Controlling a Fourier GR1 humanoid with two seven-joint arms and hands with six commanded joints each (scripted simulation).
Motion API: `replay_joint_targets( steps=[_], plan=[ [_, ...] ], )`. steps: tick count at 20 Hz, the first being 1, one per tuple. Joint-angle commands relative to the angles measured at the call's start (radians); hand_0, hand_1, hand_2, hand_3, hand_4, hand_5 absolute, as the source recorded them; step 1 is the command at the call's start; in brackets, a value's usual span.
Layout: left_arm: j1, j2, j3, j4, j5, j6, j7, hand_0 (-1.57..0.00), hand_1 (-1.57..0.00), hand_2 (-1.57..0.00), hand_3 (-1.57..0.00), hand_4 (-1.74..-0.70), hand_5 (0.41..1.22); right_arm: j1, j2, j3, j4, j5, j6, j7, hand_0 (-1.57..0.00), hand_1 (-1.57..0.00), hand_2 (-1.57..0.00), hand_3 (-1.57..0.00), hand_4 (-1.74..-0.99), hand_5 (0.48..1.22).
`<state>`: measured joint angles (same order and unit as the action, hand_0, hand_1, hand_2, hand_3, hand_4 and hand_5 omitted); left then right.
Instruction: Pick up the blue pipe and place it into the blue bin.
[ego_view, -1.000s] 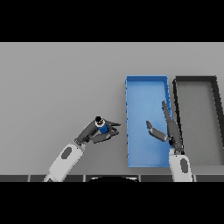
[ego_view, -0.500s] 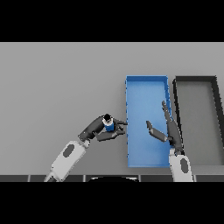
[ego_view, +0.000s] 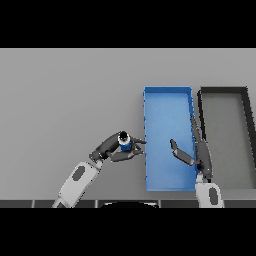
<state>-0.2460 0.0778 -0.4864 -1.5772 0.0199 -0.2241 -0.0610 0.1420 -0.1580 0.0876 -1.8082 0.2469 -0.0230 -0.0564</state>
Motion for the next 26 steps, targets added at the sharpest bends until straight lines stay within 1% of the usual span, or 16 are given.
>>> replay_joint_targets(
  steps=[1, 2, 3, 4, 6, 7, 8, 10, 13, 15, 16, 18, 19, 20, 23, 26],
  plan=[
    [-0.005, -0.002, 0.008, 0.009, 0.001, -0.005, -0.004, -1.57, -1.57, -1.57, -1.57, -1.47, 1.221, 0.002, -0.003, -0.009, -0.028, -0.073, 0.046, -0.030, 0.00, 0.00, -0.04, 0.00, -1.195, 0.648],
    [0.003, -0.002, 0.004, 0.004, -0.008, -0.011, -0.017, -1.57, -1.57, -1.57, -1.57, -1.47, 1.221, 0.001, 0.001, -0.008, -0.044, -0.154, 0.103, -0.037, 0.00, -0.01, -0.07, 0.00, -1.198, 0.641],
    [0.003, -0.006, 0.010, 0.008, -0.004, -0.019, -0.018, -1.57, -1.57, -1.57, -1.57, -1.47, 1.221, -0.007, -0.017, -0.013, -0.073, -0.242, 0.168, 0.000, 0.00, -0.02, -0.09, 0.00, -1.202, 0.624],
    [0.002, -0.009, 0.013, 0.003, -0.002, -0.026, -0.014, -1.57, -1.57, -1.57, -1.57, -1.47, 1.221, -0.036, -0.041, -0.013, -0.098, -0.298, 0.207, 0.059, 0.00, -0.03, -0.11, 0.00, -1.209, 0.609],
    [0.010, -0.022, 0.010, -0.012, -0.010, -0.029, -0.003, -1.57, -1.57, -1.57, -1.57, -1.47, 1.221, -0.102, -0.090, -0.009, -0.138, -0.413, 0.284, 0.150, 0.00, -0.02, -0.12, 0.00, -1.224, 0.600],
    [0.005, -0.022, 0.020, -0.012, -0.010, -0.030, 0.007, -1.57, -1.57, -1.57, -1.57, -1.47, 1.221, -0.136, -0.119, -0.007, -0.160, -0.467, 0.319, 0.184, 0.00, -0.02, -0.12, 0.00, -1.228, 0.588],
    [0.003, -0.021, 0.028, -0.015, -0.009, -0.033, 0.015, -1.57, -1.57, -1.57, -1.57, -1.47, 1.221, -0.168, -0.140, 0.007, -0.170, -0.502, 0.347, 0.233, 0.00, -0.01, -0.11, 0.00, -1.237, 0.577],
    [0.013, -0.024, 0.024, -0.013, -0.025, -0.045, 0.014, -1.57, -1.57, -1.57, -1.57, -1.47, 1.221, -0.227, -0.168, 0.026, -0.201, -0.556, 0.376, 0.285, 0.00, -0.01, -0.10, 0.00, -1.255, 0.560],
    [0.007, -0.034, 0.036, -0.014, -0.037, -0.053, 0.022, -1.57, -1.57, -1.57, -1.57, -1.47, 1.221, -0.340, -0.196, 0.081, -0.217, -0.557, 0.404, 0.369, 0.00, 0.00, -0.08, 0.00, -1.281, 0.558],
    [0.008, -0.043, 0.036, -0.010, -0.056, -0.055, 0.027, -1.57, -1.57, -1.57, -1.57, -1.47, 1.221, -0.406, -0.185, 0.121, -0.201, -0.553, 0.422, 0.404, 0.00, 0.00, -0.05, 0.00, -1.296, 0.556],
    [0.007, -0.047, 0.041, -0.007, -0.058, -0.060, 0.022, -1.57, -1.57, -1.57, -1.57, -1.47, 1.221, -0.435, -0.175, 0.143, -0.201, -0.544, 0.429, 0.401, 0.00, 0.00, -0.04, 0.00, -1.298, 0.559],
    [0.005, -0.053, 0.056, -0.006, -0.055, -0.069, 0.017, -1.57, -1.57, -1.57, -1.57, -1.47, 1.221, -0.478, -0.158, 0.176, -0.191, -0.569, 0.447, 0.436, 0.00, 0.00, -0.04, 0.00, -1.300, 0.560],
    [0.005, -0.061, 0.053, -0.002, -0.060, -0.075, 0.018, -1.57, -1.57, -1.57, -1.57, -1.47, 1.221, -0.509, -0.145, 0.183, -0.168, -0.586, 0.451, 0.457, 0.00, 0.00, -0.04, 0.00, -1.294, 0.560],
    [0.008, -0.057, 0.060, 0.001, -0.061, -0.086, -0.002, -1.57, -1.57, -1.57, -1.57, -1.47, 1.221, -0.529, -0.138, 0.191, -0.158, -0.594, 0.457, 0.467, 0.00, 0.00, -0.04, 0.00, -1.282, 0.555],
    [0.006, -0.067, 0.075, 0.011, -0.054, -0.112, 0.000, -1.57, -1.57, -1.57, -1.57, -1.46, 1.221, -0.587, -0.112, 0.230, -0.121, -0.558, 0.481, 0.473, 0.00, 0.00, -0.05, 0.00, -1.242, 0.551],
    [0.009, -0.073, 0.089, 0.026, -0.052, -0.136, 0.007, -1.57, -1.57, -1.57, -1.57, -1.47, 1.221, -0.662, -0.087, 0.252, -0.085, -0.560, 0.495, 0.505, -0.01, -0.02, -0.07, 0.00, -1.209, 0.534]
  ],
)
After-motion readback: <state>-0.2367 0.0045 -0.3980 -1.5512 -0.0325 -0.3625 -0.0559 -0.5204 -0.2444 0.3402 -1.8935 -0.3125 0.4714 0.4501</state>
